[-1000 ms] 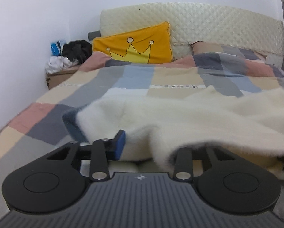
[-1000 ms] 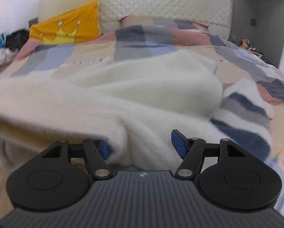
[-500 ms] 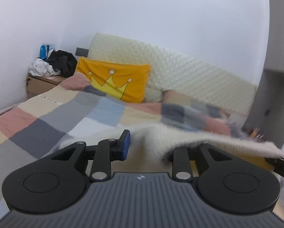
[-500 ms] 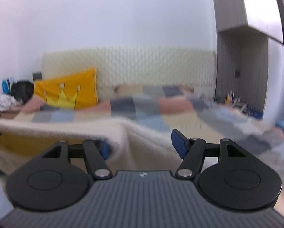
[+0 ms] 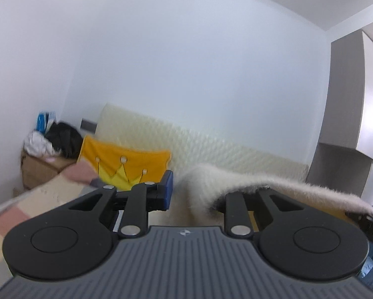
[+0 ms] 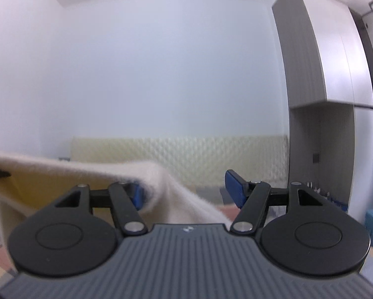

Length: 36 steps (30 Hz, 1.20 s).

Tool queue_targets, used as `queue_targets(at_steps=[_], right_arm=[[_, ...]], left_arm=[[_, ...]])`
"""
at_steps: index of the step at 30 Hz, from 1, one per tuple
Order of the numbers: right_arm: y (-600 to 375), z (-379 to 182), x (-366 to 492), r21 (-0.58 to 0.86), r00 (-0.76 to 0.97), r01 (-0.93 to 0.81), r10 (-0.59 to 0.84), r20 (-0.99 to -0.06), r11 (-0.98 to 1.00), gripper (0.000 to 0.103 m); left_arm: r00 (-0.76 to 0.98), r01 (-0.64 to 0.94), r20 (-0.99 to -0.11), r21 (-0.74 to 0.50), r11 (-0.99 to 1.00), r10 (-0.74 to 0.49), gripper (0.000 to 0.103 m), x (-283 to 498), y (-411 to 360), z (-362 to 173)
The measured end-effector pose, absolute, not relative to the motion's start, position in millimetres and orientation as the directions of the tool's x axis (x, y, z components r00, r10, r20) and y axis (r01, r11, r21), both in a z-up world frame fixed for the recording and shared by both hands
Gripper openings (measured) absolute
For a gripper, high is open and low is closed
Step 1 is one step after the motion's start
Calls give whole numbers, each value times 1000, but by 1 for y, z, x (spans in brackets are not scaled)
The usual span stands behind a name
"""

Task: Fold large clothes
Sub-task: 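Lift the sweater high with both tools and shake it out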

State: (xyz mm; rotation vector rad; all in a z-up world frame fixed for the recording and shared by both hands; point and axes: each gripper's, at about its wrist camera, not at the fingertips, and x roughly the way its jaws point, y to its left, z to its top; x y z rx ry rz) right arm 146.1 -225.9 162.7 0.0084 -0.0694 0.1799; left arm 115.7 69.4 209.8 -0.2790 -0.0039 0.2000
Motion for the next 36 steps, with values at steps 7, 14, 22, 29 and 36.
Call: queue_targets(at_steps=[7, 14, 22, 29, 36], right_arm=[[-235, 232, 112, -2, 958, -212, 209, 195, 977, 66], [-241, 308, 84, -51, 917, -262, 265, 297, 964, 66], [-235, 334, 125, -16, 916, -347, 343, 209, 938, 66], [-188, 251, 246, -27, 943, -330, 330, 28, 944, 66], [-130, 126, 406, -61, 947, -306, 298, -118, 950, 66]], left_arm=[[970, -215, 71, -210, 954, 234, 22, 79, 60, 312], [949, -234, 168, -185, 954, 265, 20, 41, 60, 394], [950, -267, 127, -146, 953, 285, 20, 77, 77, 393], [959, -283, -61, -169, 944, 277, 20, 205, 127, 297], [919, -363, -243, -218, 906, 310, 20, 395, 191, 156]])
